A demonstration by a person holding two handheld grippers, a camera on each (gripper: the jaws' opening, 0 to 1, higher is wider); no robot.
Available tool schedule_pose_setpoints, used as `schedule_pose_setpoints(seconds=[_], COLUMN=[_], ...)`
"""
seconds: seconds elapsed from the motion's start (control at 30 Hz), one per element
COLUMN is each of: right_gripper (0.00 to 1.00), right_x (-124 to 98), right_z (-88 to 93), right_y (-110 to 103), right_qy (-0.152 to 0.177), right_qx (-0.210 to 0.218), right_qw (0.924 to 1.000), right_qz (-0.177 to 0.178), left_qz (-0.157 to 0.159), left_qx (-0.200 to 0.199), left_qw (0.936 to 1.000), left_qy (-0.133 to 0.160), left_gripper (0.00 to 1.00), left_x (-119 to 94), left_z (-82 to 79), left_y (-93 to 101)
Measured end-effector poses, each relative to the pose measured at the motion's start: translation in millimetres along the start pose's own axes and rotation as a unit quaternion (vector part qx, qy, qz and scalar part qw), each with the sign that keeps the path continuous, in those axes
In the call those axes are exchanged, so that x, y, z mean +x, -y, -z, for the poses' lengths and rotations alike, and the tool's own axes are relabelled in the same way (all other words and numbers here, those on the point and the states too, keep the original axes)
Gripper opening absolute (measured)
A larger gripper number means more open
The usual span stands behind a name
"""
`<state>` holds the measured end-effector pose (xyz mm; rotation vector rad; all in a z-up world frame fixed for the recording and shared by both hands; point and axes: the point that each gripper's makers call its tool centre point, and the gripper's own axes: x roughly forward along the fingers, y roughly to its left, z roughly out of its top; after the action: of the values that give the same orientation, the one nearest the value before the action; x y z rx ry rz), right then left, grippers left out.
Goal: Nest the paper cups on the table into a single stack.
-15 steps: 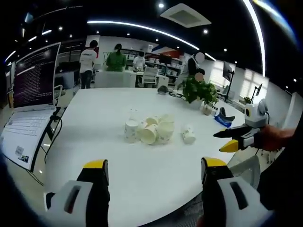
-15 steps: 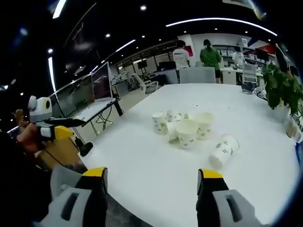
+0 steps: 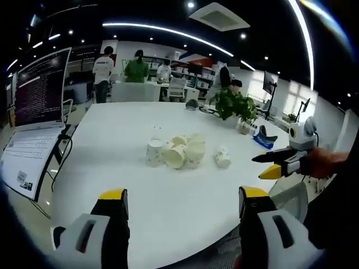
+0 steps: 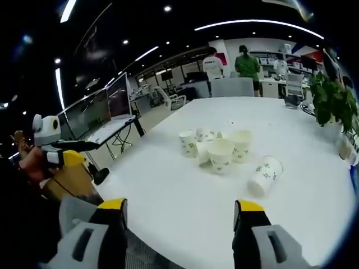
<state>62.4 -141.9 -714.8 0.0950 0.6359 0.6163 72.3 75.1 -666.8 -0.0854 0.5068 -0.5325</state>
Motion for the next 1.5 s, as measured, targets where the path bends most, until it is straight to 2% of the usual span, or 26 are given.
schedule_pose_setpoints(seconds=[0.6, 0.87, 1.07, 1.3, 1.5], right_gripper=[0.78, 0.78, 0.78, 0.78, 0.78], right_x=[-1, -2, 0, 0, -1], right_z=[2.3, -0.7, -3.7, 1.1, 3.9], right_y=[3, -2, -3, -5, 3], right_qy=[0.002, 0.003, 0.011, 0.007, 0.013], right_qx=[0.005, 0.004, 0.019, 0.024, 0.04], right_qw=[1.0, 1.0, 0.9997, 0.9995, 0.9988], right_qz=[0.005, 0.008, 0.014, 0.017, 0.024], left_qz=[0.007, 0.011, 0.023, 0.029, 0.032], left_qx=[-0.002, -0.004, 0.004, 0.0, 0.003], left_qw=[1.0, 0.9997, 0.9997, 0.9996, 0.9995], left_qy=[0.005, 0.02, 0.01, 0.006, 0.003], left_gripper=[0.81, 0.81, 0.82, 0.82, 0.82], left_x=[3, 9, 13, 15, 15], left_z=[-1.9, -11.2, -5.9, -3.0, -1.5], left_y=[3.2, 0.9, 3.6, 7.6, 11.1])
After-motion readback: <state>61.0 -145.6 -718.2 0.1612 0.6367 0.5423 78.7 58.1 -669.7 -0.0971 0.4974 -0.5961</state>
